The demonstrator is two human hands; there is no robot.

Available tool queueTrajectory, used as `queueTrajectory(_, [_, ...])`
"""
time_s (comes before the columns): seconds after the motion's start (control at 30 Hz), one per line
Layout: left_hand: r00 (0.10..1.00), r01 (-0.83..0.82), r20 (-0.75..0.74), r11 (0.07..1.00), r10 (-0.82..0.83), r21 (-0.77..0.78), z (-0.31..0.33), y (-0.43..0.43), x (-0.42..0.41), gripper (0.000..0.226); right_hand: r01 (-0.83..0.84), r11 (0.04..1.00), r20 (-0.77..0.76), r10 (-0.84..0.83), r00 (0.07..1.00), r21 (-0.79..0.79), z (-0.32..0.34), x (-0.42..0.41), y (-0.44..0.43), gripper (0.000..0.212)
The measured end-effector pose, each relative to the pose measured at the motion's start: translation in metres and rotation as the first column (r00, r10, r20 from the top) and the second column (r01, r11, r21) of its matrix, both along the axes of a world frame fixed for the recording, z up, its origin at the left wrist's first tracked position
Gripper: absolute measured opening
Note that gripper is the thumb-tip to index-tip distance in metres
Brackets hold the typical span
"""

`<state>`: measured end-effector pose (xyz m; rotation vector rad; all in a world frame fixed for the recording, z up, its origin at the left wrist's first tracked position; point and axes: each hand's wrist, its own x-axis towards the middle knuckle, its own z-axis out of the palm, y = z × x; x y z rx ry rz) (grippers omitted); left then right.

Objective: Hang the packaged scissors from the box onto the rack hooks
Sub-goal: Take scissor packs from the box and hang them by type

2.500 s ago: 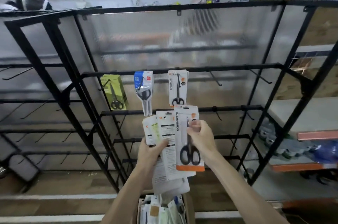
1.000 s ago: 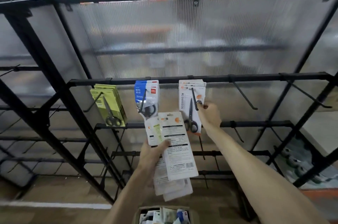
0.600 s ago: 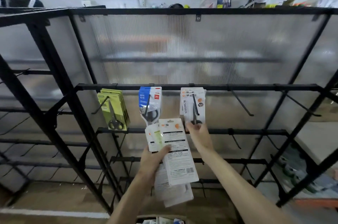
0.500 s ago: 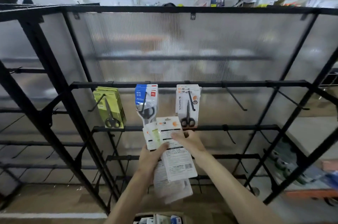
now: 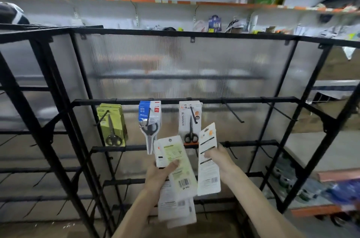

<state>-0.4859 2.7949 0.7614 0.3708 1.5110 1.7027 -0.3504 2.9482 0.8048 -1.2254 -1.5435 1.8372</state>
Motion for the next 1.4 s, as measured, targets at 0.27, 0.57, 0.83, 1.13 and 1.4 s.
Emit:
queueTrajectory(0.27, [0.994,0.076,-0.075,0.997,-0.075,0.016,0.014,0.005,0.005,0.045,-0.257,0.966,0.069,0.254,0.965,0.026,0.011,-0.013,-0.032,0.057])
queueTrajectory(0.57, [1.0,0.005,-0.007,1.0,-0.005,0.006,0.012,-0.008,-0.003,0.03,-0.012,0.978,-0.086,0.03,0.996,0.208,0.004,0.009,-0.026,0.045])
queueTrajectory(0.83, [1.0,-0.01,-0.001,1.0,0.01,0.021,0.008,-0.013,-0.017,0.032,0.093,0.916,-0.148,-0.038,0.988,0.39,0.024,0.005,-0.027,0.005])
queueTrajectory(1.13, [0.999,-0.03,-0.045,0.999,0.029,-0.016,-0.001,-0.013,-0.025,0.043,0.109,0.936,-0.104,-0.078,0.991,0.336,0.021,-0.012,-0.015,0.005])
queueTrajectory(1.4, [0.999,-0.039,-0.016,0.998,0.038,-0.045,-0.009,-0.019,-0.037,0.033,0.147,0.929,-0.072,-0.13,0.989,0.34,0.007,-0.018,-0.006,0.01])
